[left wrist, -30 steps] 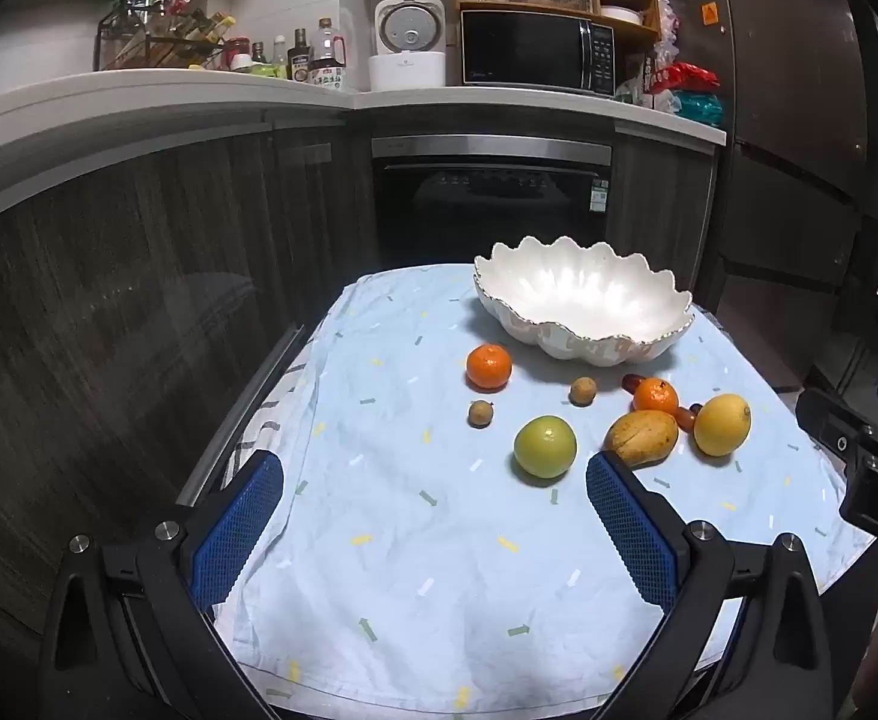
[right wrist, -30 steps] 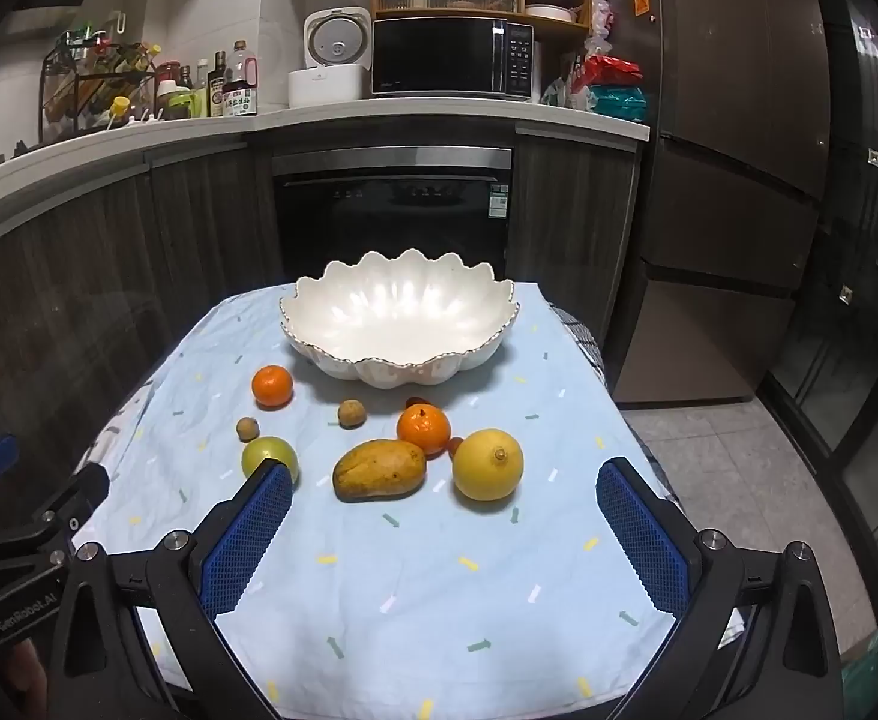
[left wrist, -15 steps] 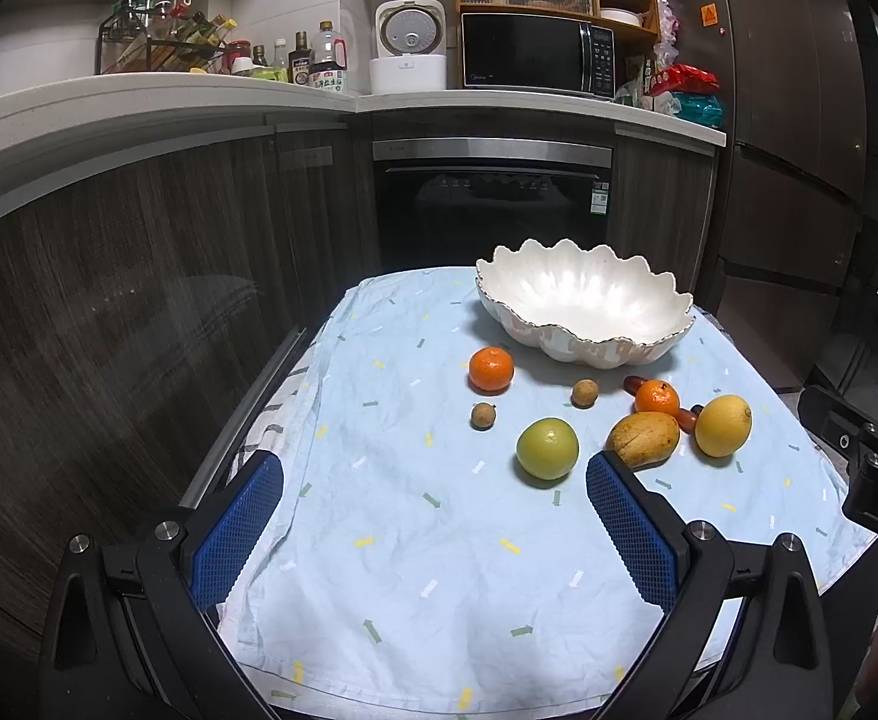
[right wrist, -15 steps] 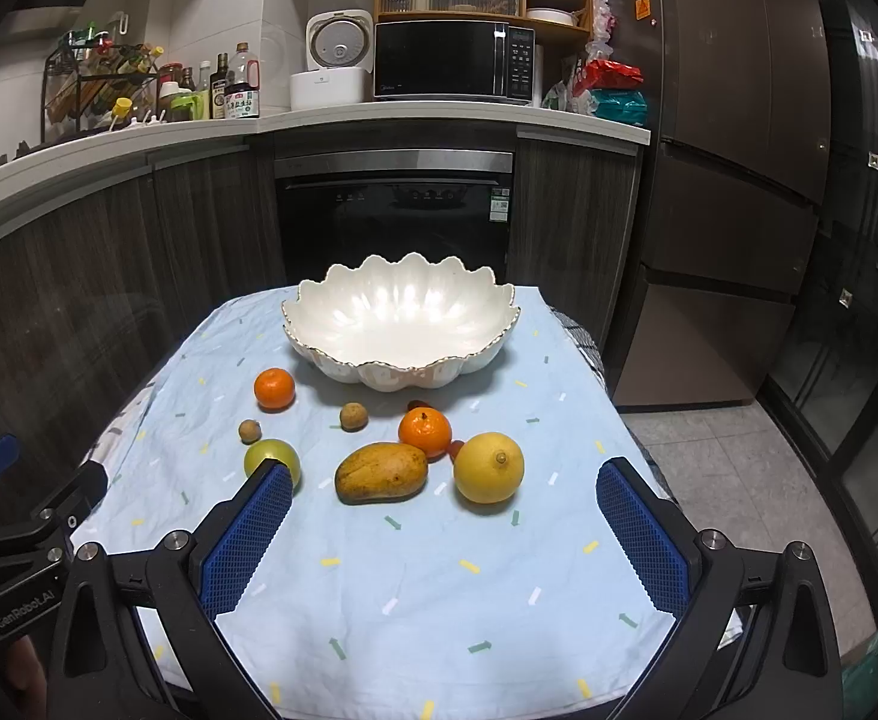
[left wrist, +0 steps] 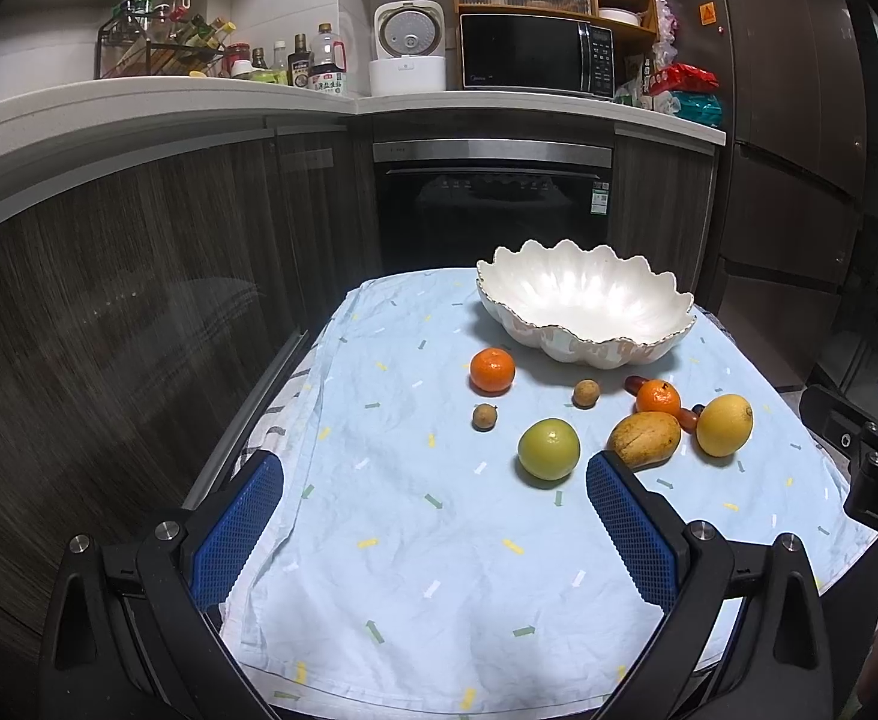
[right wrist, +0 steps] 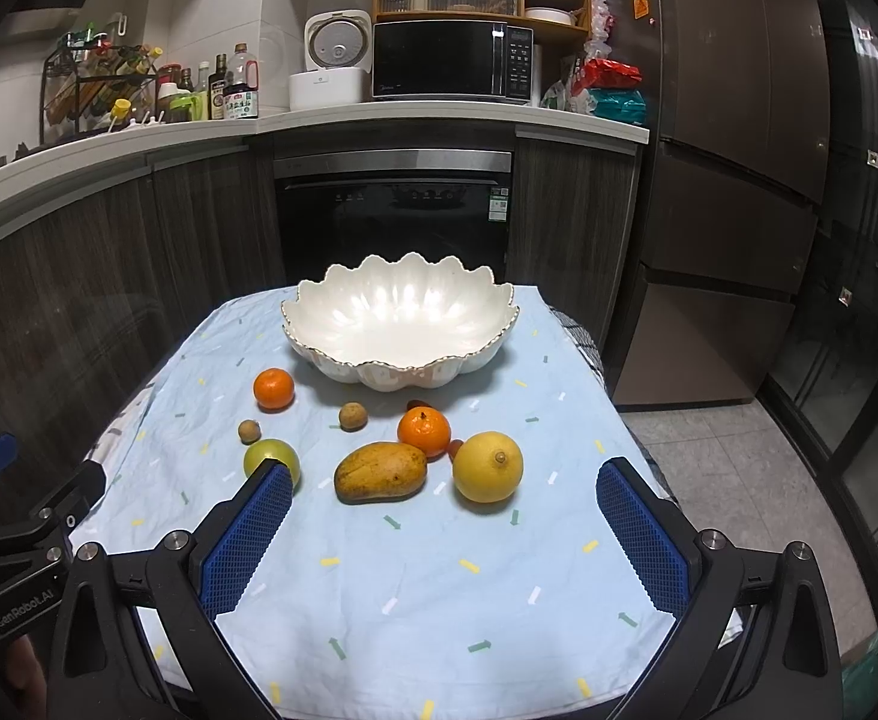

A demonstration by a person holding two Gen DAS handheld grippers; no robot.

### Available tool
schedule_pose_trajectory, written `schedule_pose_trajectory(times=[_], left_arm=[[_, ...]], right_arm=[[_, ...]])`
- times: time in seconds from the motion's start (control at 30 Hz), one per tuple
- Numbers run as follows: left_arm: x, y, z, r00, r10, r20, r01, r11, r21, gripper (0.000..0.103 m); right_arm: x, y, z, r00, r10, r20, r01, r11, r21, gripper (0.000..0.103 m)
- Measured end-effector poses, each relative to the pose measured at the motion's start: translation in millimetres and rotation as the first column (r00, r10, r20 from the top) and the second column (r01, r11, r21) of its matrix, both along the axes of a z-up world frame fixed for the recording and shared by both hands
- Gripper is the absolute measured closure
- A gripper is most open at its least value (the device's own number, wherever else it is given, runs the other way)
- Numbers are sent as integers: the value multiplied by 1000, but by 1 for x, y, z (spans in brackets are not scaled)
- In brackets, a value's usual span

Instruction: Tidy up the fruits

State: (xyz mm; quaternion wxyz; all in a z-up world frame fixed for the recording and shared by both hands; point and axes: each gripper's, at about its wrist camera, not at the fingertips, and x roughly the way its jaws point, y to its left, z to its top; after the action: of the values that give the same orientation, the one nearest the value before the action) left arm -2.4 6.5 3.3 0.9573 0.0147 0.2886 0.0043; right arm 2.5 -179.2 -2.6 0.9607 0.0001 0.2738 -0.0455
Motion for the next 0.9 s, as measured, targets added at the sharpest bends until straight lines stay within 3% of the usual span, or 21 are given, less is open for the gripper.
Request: schedule_pose_trajectory(times=[0.9], left_arm=[[0,-2,0,1000,0,0,0,1000,2,0]], right_arm=[[0,0,0,1000,1,-1,-1,1000,3,0]])
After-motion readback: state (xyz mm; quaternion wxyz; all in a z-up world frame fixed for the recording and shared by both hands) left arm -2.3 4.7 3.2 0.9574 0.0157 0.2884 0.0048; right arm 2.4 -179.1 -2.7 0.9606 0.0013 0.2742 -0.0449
